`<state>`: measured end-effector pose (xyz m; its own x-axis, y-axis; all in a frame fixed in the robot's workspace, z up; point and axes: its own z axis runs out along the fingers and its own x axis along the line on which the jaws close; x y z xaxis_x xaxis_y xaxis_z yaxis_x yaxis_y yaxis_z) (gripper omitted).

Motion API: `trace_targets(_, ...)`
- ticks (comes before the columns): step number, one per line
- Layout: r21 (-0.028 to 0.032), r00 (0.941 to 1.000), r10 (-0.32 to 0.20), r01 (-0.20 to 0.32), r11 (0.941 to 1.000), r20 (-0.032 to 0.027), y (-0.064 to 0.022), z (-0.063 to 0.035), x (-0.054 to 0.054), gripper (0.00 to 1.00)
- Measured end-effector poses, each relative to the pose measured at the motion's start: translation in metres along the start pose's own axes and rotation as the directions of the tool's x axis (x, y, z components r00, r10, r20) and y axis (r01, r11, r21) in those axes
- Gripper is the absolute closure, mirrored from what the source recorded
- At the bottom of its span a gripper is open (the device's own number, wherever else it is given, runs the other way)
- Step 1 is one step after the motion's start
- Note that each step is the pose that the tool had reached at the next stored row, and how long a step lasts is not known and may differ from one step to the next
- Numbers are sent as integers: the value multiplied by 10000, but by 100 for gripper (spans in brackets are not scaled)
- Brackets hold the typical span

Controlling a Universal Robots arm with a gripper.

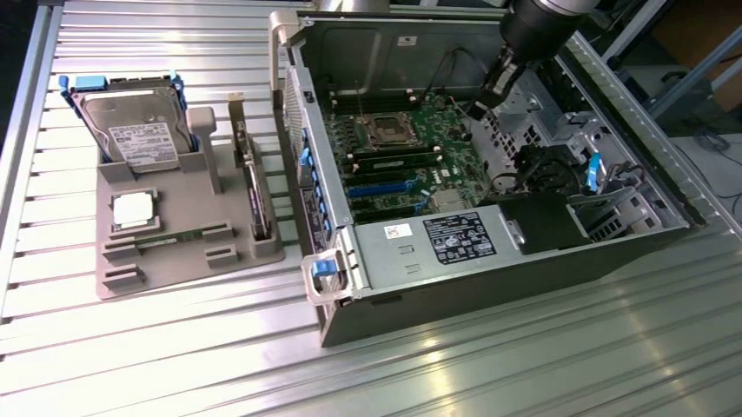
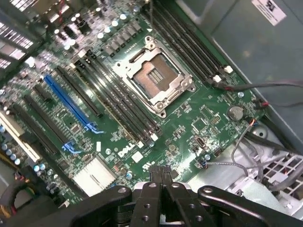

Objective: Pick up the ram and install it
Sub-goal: 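Press down the ram until it locks into place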

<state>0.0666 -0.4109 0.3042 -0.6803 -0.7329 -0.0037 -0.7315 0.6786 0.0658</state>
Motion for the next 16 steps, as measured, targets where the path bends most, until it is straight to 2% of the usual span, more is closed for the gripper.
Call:
trace_targets(1,1,9986,521,-521,9986,35,0,4,0,89)
trace_targets(2,0,9940,1089,-1089,9941,72,-1,8,0,89)
trace_targets(3,-1,9907,1358,-1359,9907,90,-1,11,0,89)
trace_targets(5,-6,9780,2080,-2080,9781,137,-1,17,0,89)
trace_targets(7,-12,9662,2573,-2573,9663,171,-2,22,0,89)
trace_targets(8,-19,9535,3006,-3006,9537,200,-2,25,0,89)
trace_targets(10,-30,9344,3554,-3554,9347,237,-2,30,0,89)
trace_targets(11,-39,9174,3970,-3971,9178,265,-2,33,0,89)
trace_targets(12,-46,9059,4226,-4227,9063,283,-2,36,0,89)
trace_targets(13,-54,8903,4543,-4543,8908,303,-3,39,0,89)
trace_targets(14,-70,8654,4999,-5000,8660,335,-3,44,0,89)
trace_targets(15,-76,8528,5211,-5212,8534,348,-3,47,0,89)
trace_targets(16,-85,8312,5548,-5549,8319,370,-3,51,0,89)
